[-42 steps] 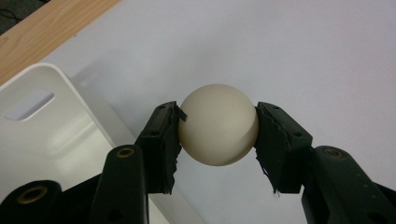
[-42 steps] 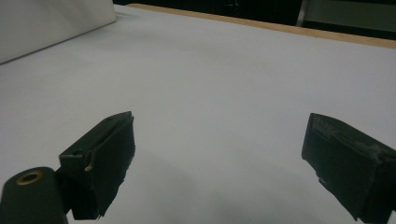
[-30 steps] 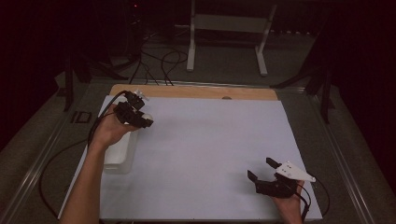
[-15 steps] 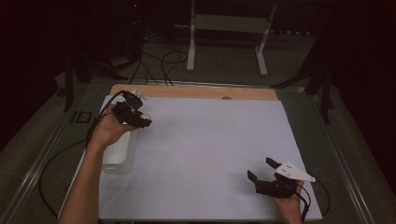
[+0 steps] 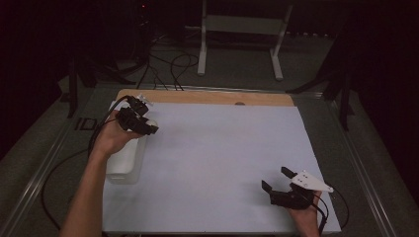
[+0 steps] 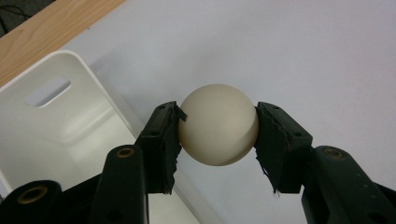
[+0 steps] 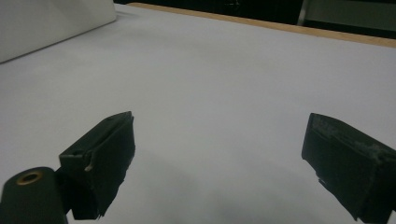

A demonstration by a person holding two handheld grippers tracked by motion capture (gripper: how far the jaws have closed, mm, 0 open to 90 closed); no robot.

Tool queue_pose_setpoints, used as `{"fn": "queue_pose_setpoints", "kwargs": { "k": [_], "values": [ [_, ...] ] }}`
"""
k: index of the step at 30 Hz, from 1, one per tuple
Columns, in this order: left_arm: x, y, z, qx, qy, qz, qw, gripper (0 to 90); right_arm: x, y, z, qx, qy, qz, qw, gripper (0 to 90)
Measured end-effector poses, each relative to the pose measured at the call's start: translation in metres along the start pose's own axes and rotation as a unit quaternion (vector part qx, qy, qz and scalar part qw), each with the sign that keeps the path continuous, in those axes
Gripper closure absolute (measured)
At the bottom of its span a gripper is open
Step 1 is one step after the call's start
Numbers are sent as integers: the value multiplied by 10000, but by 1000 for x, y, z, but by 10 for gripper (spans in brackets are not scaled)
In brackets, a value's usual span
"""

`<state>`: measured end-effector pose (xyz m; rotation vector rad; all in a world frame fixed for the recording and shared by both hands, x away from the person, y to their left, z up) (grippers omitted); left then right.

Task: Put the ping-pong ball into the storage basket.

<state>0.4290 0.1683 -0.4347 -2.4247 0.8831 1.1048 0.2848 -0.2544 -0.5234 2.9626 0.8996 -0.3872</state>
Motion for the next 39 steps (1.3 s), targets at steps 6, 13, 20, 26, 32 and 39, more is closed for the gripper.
{"fn": "queue_pose_setpoints", "kwargs": {
  "k": [6,13,20,26,32,39],
  "values": [
    [-2,-1,1,-32,18,-28,10000,512,0,0,0,-6,-1,-6,10000,91],
    [-4,-4,2,-35,20,-50,10000,512,0,0,0,6,-9,-3,10000,91],
    [-5,-6,4,-9,-21,-129,9999,512,0,0,0,-7,-3,3,10000,91],
    [-6,-7,4,-19,-19,-148,9999,512,0,0,0,6,-2,8,10000,91],
    [-8,-9,6,-38,-30,-189,9998,512,0,0,0,5,-7,13,10000,91],
    [-11,-13,9,-41,-71,-256,9996,512,0,0,0,1,-4,12,10000,91]
  ]
}}
Point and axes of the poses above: each handheld gripper's, and its own axes: x roughly forward along the jaws, z roughly out of its underside, y roughly to its right, the point moved 7 cm from there along x, roughly forward along the jaws, and after that the axes turned 10 degrees about y, right-handed, at the moved point
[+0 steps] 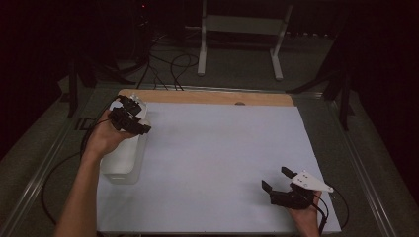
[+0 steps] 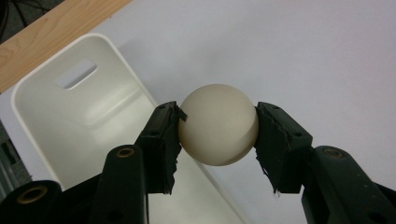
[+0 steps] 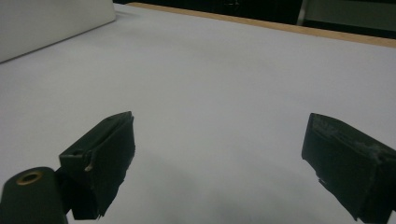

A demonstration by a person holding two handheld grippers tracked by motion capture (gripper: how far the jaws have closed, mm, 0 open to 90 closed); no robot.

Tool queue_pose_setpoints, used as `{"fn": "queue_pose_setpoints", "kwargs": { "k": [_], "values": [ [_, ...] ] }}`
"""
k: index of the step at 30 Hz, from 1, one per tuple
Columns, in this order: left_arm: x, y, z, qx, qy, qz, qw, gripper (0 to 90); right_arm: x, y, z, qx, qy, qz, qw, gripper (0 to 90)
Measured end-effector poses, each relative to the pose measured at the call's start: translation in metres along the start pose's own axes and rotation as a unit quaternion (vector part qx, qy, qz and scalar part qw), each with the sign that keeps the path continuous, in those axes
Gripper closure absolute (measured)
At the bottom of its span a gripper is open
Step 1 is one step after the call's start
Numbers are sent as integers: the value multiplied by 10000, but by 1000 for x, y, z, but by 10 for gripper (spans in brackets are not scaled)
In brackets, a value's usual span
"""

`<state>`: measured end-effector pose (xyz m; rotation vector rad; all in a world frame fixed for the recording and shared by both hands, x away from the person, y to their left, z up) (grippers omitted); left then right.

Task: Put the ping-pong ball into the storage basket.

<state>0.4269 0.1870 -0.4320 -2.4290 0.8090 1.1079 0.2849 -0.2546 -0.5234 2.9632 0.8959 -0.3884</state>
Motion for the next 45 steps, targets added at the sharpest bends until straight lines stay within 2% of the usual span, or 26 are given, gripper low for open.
{"fn": "queue_pose_setpoints", "kwargs": {
  "k": [24,45],
  "values": [
    [-8,-10,6,-68,-7,-117,9999,511,0,0,0,-4,-4,-1,10000,91],
    [-8,-13,11,-87,-76,-186,9998,511,-1,0,-1,3,45,21,10000,85]
  ]
}}
Point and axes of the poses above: each handheld gripper's, and its own axes: x roughly forward along the jaws, z roughly out of its underside, y roughly to its right, the point moved 7 cm from there along x, roughly forward along the jaws, and after that the axes turned 10 degrees about y, right-handed, at the moved point
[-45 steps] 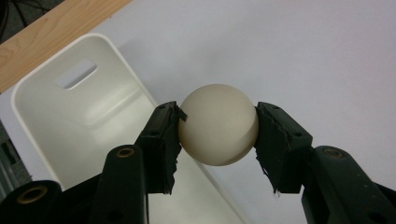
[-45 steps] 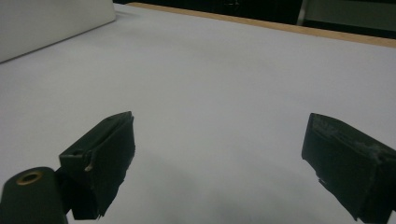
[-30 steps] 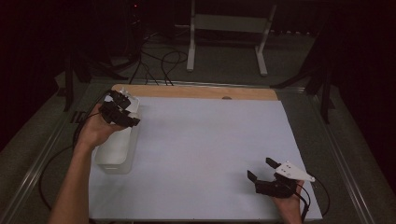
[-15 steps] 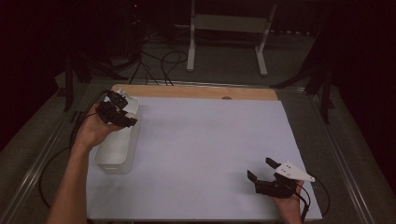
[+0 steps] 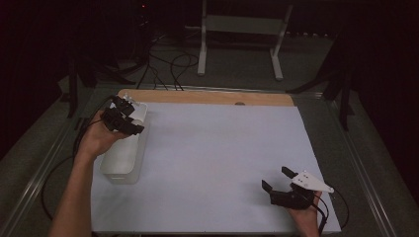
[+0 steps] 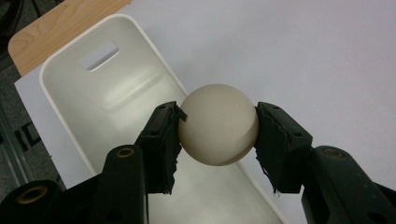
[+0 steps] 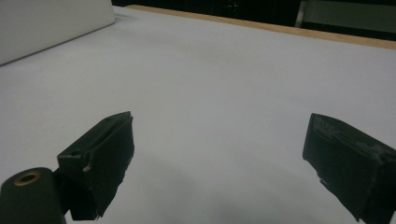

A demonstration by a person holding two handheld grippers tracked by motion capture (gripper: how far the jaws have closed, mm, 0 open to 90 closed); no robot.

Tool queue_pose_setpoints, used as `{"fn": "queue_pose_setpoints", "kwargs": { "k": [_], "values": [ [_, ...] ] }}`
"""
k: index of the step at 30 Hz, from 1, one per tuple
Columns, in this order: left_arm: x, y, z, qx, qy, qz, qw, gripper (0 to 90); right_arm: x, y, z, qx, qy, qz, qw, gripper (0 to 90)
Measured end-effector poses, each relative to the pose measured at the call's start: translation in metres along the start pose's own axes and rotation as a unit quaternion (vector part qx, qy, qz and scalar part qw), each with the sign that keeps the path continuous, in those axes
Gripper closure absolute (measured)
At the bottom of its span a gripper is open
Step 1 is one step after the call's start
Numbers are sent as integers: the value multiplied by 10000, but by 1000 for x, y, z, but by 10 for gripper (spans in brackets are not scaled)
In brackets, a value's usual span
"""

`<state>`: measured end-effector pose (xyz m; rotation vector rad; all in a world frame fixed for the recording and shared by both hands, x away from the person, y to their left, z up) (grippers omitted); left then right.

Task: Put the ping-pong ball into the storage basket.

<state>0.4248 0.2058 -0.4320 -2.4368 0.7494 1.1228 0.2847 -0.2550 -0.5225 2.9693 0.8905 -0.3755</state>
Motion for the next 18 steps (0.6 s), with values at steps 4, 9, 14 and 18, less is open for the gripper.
{"fn": "queue_pose_setpoints", "kwargs": {
  "k": [4,9,14,18],
  "values": [
    [-1,-1,2,-16,-5,-13,10000,511,0,0,-1,-9,23,13,10000,76],
    [-2,-4,4,-35,-27,-34,10000,511,0,0,-1,-10,32,15,10000,76],
    [-2,-5,6,-49,-27,-50,10000,511,0,0,-1,-7,44,13,10000,76],
    [-2,-7,8,-80,-30,-88,9999,511,-1,0,-2,-3,86,9,10000,75]
  ]
}}
Point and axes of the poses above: each handheld gripper's, and its own axes: x roughly forward along the jaws, z roughly out of its underside, y roughly to its right, the point moved 7 cm from there along x, roughly forward along the jaws, and after that the axes turned 10 degrees about y, right-handed, at the moved point
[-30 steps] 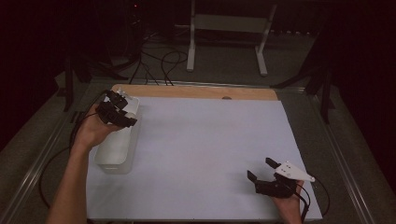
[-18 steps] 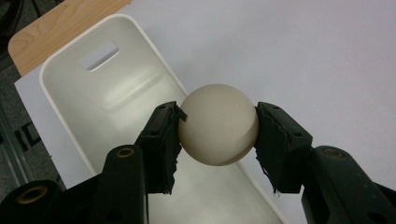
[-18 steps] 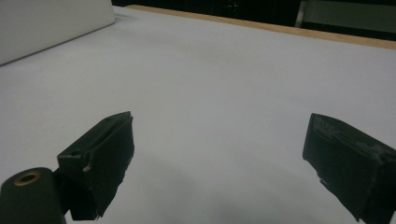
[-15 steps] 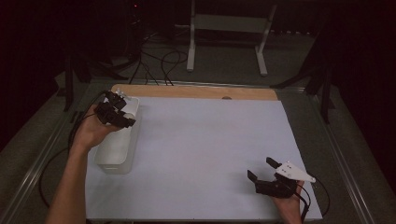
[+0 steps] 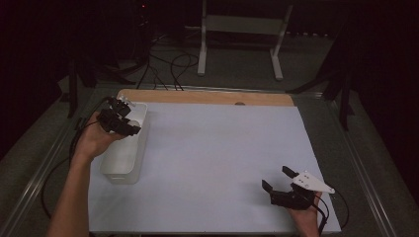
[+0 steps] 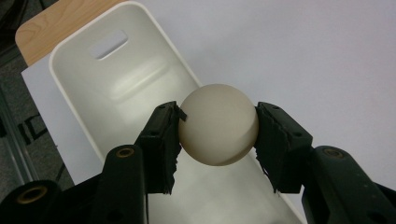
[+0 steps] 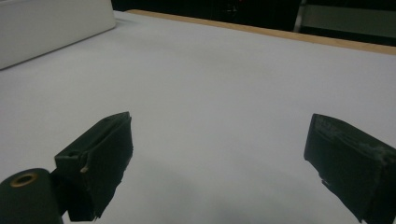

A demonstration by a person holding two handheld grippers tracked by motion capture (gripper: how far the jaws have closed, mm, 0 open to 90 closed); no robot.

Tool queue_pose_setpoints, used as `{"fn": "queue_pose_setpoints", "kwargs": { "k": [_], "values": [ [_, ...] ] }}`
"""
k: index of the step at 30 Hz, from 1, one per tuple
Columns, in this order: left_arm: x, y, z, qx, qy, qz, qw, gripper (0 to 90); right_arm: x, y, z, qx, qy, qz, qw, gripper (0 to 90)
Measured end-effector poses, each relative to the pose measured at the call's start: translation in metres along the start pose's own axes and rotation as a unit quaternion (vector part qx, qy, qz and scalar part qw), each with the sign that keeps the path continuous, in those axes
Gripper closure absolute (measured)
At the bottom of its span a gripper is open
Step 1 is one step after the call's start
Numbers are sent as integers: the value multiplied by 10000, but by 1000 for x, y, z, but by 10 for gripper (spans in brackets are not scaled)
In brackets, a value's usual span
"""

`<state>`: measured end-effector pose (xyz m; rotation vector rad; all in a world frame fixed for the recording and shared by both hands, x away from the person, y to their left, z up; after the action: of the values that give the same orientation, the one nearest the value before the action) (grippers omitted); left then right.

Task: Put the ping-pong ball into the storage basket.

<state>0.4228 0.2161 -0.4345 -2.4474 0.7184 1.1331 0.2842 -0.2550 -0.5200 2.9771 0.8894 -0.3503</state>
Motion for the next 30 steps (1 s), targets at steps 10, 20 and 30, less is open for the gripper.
{"fn": "queue_pose_setpoints", "kwargs": {
  "k": [10,20,30],
  "values": [
    [-2,-4,4,-45,-7,-55,10000,510,-1,0,0,1,4,14,10000,75],
    [-2,-4,7,-54,-21,-49,10000,510,0,0,0,-14,-9,14,10000,76],
    [-1,-5,13,-58,-56,-73,9999,508,0,0,0,-14,-16,24,10000,76]
  ]
}}
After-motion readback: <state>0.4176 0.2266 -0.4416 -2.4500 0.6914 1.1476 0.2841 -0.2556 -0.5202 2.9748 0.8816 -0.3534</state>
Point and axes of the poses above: each handheld gripper's, and its own axes: x roughly forward along the jaws, z roughly out of its underside, y roughly to its right, the point moved 7 cm from there along x, roughly forward along the jaws, and after that the axes turned 10 degrees about y, right-handed, at the moved point
